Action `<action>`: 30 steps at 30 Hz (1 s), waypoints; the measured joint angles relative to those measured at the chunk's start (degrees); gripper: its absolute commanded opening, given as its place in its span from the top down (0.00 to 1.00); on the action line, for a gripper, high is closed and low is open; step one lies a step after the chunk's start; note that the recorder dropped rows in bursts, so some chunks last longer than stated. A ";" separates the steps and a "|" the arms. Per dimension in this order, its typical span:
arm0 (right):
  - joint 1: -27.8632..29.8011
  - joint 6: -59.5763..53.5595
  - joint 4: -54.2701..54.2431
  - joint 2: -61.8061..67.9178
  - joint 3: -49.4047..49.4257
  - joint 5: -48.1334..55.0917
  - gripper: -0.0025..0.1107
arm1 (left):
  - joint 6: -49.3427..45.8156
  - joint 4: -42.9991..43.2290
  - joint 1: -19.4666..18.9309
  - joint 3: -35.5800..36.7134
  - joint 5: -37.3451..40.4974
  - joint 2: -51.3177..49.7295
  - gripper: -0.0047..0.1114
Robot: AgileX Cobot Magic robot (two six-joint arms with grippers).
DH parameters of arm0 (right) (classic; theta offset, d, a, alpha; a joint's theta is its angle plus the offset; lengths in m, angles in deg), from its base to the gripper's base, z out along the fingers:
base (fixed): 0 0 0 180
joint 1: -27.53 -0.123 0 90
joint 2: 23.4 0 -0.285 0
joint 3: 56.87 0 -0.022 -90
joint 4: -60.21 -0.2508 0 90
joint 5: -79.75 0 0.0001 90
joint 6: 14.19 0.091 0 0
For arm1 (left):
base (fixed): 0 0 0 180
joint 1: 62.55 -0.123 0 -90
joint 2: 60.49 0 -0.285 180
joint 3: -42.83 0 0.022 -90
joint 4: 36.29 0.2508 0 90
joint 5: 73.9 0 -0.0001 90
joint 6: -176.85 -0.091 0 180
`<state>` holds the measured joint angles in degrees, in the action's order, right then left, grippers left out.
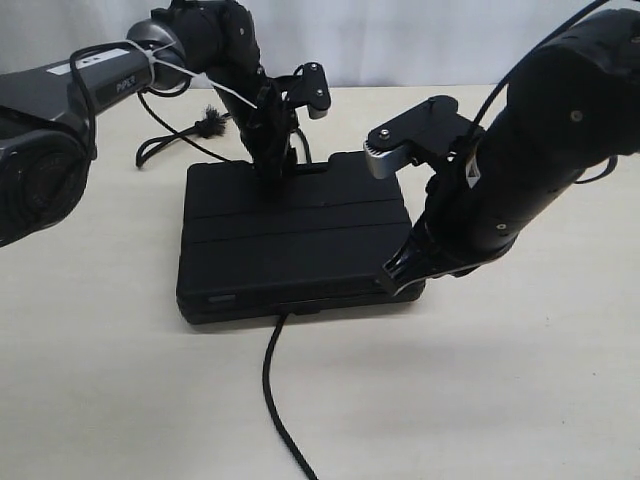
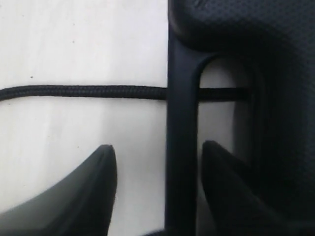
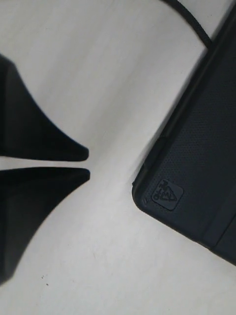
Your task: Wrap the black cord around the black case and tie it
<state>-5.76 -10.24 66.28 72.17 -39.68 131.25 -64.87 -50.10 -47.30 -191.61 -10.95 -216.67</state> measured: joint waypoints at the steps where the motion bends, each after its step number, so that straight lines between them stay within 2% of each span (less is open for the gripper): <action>1: 0.00 0.00 0.00 0.00 0.00 0.00 0.94 | 0.00 0.00 0.00 0.00 -0.29 -0.25 0.52; 2: 0.00 0.00 0.00 0.00 0.00 -0.02 0.94 | 0.00 -0.28 0.00 0.00 -0.68 -0.52 0.53; 8: 0.00 0.00 0.00 0.00 0.00 -0.46 0.94 | 0.80 -1.28 0.00 -0.36 0.35 -1.53 0.96; 13: 0.00 0.00 0.00 0.00 0.00 -0.46 0.94 | 5.16 1.66 0.23 -0.36 1.66 -1.53 0.96; 20: 0.00 0.00 -0.39 0.00 0.00 -0.46 0.94 | 21.97 10.35 0.37 -0.36 4.41 -1.19 0.96; 27: 0.00 0.00 -0.48 0.00 0.00 -0.46 0.94 | 34.86 12.55 0.26 -0.36 8.07 -0.92 0.96; 30: 0.00 0.00 -0.66 0.00 0.00 -0.46 0.94 | 44.08 12.95 0.26 -0.36 9.39 -0.71 0.96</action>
<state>-5.76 -10.24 65.62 72.17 -39.68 130.79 -20.79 -37.15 -47.04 -191.98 -1.55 -217.37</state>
